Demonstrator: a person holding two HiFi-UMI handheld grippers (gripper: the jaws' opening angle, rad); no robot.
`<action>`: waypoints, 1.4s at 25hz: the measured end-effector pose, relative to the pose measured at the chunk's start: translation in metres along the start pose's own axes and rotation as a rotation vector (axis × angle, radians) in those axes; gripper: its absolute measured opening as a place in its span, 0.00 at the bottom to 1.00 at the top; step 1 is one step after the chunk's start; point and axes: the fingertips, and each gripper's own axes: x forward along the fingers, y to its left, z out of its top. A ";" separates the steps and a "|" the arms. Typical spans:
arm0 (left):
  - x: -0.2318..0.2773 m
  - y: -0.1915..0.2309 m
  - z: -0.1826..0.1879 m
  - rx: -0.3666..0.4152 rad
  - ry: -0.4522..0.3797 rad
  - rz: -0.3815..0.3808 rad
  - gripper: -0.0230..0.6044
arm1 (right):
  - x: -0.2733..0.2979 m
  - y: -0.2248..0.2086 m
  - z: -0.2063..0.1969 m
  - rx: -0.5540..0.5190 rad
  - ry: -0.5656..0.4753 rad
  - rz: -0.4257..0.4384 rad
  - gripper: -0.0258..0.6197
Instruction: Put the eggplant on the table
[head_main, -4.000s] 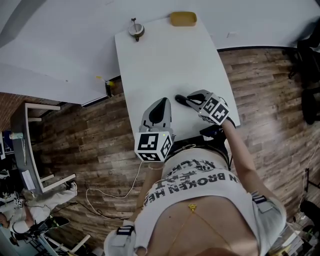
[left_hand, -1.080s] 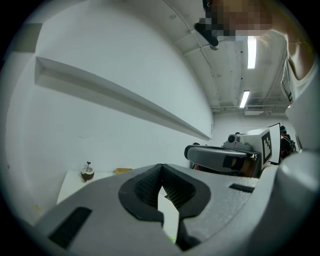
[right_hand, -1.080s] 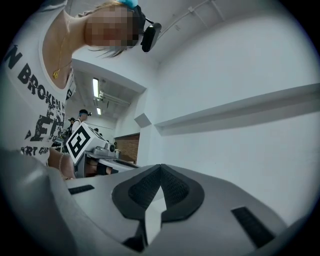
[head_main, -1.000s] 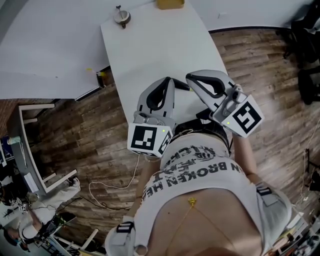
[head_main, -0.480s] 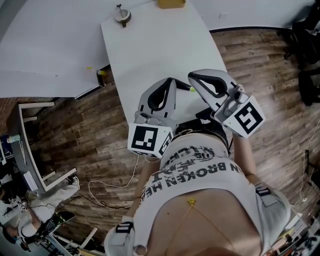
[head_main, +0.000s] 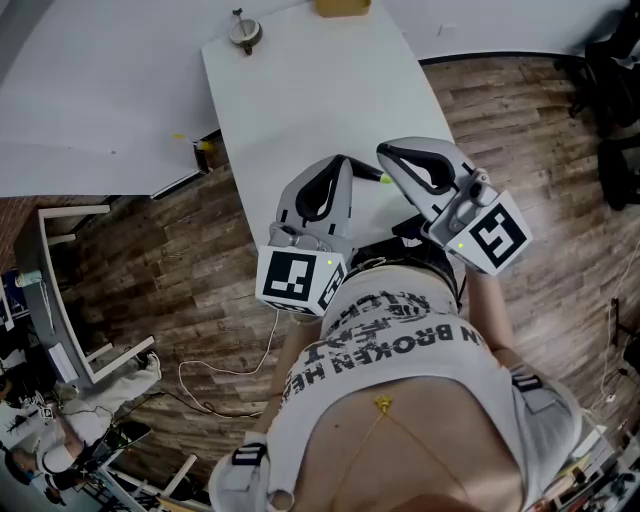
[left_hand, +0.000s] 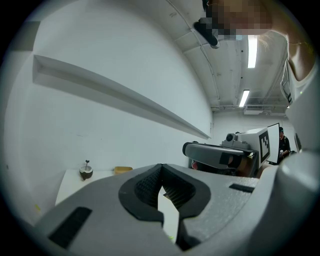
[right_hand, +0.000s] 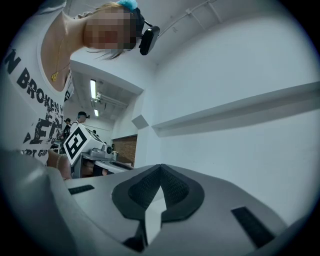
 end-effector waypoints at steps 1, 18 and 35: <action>0.000 0.000 0.000 -0.001 0.000 -0.001 0.03 | 0.000 0.000 0.000 0.000 0.000 0.000 0.05; 0.000 -0.001 0.000 -0.012 0.005 -0.012 0.03 | 0.002 -0.002 -0.002 -0.001 0.011 -0.015 0.05; 0.000 -0.002 -0.004 -0.015 0.012 -0.012 0.03 | 0.001 0.001 -0.005 0.007 0.025 0.000 0.05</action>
